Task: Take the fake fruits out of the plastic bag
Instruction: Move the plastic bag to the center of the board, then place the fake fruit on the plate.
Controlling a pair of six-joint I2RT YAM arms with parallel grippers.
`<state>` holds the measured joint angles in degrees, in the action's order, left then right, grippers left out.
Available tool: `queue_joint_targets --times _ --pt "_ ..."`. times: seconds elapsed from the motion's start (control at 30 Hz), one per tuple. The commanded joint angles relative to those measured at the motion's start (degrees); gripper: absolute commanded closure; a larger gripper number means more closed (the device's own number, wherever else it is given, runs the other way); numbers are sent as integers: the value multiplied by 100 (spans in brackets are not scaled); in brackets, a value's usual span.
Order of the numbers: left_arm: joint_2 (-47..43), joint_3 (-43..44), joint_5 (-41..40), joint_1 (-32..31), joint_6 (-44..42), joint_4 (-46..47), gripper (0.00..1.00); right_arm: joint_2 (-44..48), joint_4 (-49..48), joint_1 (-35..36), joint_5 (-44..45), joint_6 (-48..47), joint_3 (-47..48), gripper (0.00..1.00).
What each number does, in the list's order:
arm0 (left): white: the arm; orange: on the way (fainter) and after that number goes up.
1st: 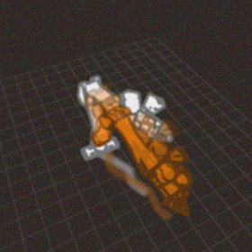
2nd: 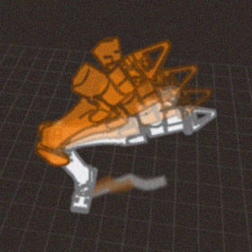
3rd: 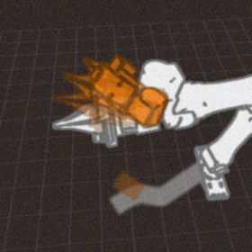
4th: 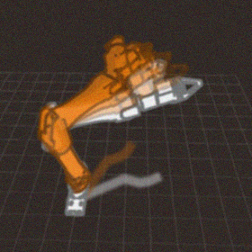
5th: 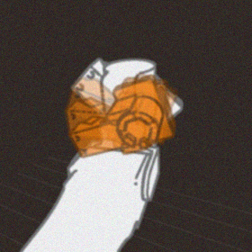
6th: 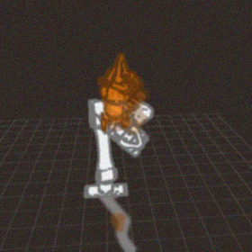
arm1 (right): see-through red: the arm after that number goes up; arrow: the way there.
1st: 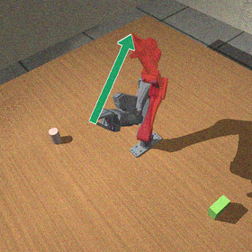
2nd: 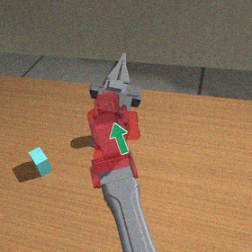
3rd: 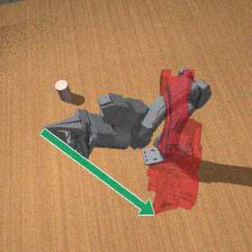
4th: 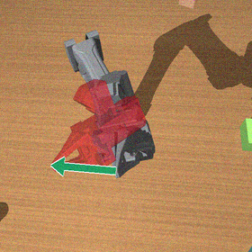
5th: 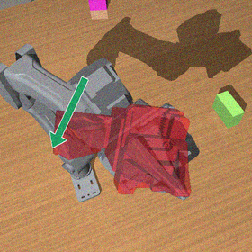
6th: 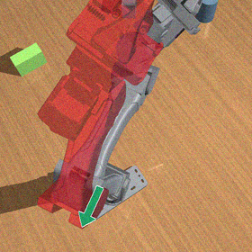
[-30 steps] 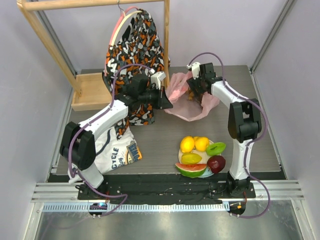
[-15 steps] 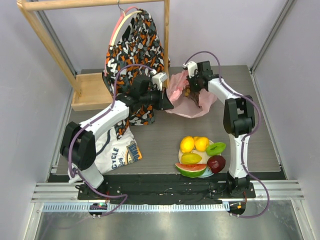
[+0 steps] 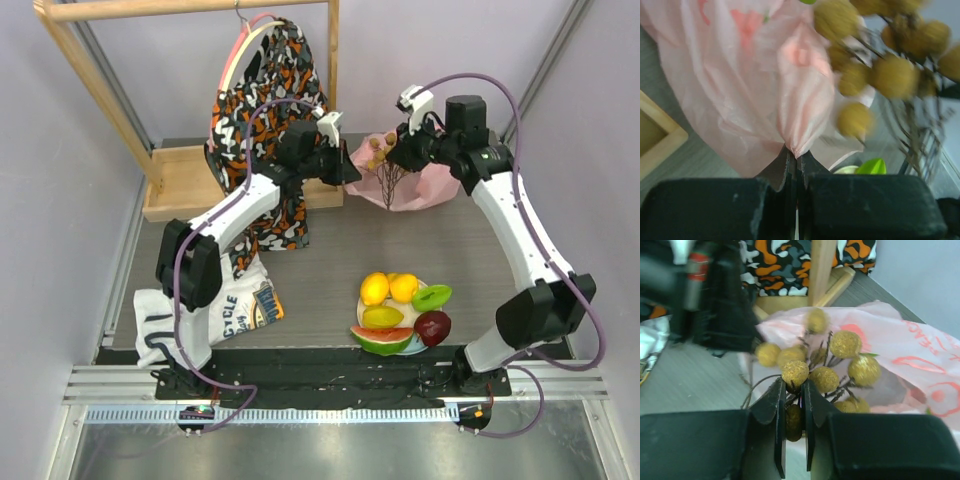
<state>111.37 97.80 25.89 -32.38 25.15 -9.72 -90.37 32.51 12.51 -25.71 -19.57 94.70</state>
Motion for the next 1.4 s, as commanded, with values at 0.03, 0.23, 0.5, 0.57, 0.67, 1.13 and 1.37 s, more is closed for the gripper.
queue_joint_targets --times 0.03,0.23,0.5,0.57,0.67,1.13,1.37 --pt "332 730 -418 153 -115 93 99 536 782 6 -451 174 -83 99" --pt "482 1048 -690 320 -466 -30 53 1362 2073 41 -645 -984 -688 99" --pt "-176 689 -541 320 -713 -197 40 2251 3420 471 -655 -3314 -2137 99" --pt "-326 486 -506 320 -783 -267 40 2357 3524 892 -532 -3439 -2323 99" --pt "-607 223 -576 320 -985 -364 40 2418 3700 1411 -329 -3588 -2596 99" --pt "-1188 -411 -770 329 -1425 -575 39 2708 3912 2176 215 -4731 -3466 93" --pt "-1258 -437 -787 329 -1442 -628 35 3033 3394 2194 374 -4662 -3486 8"
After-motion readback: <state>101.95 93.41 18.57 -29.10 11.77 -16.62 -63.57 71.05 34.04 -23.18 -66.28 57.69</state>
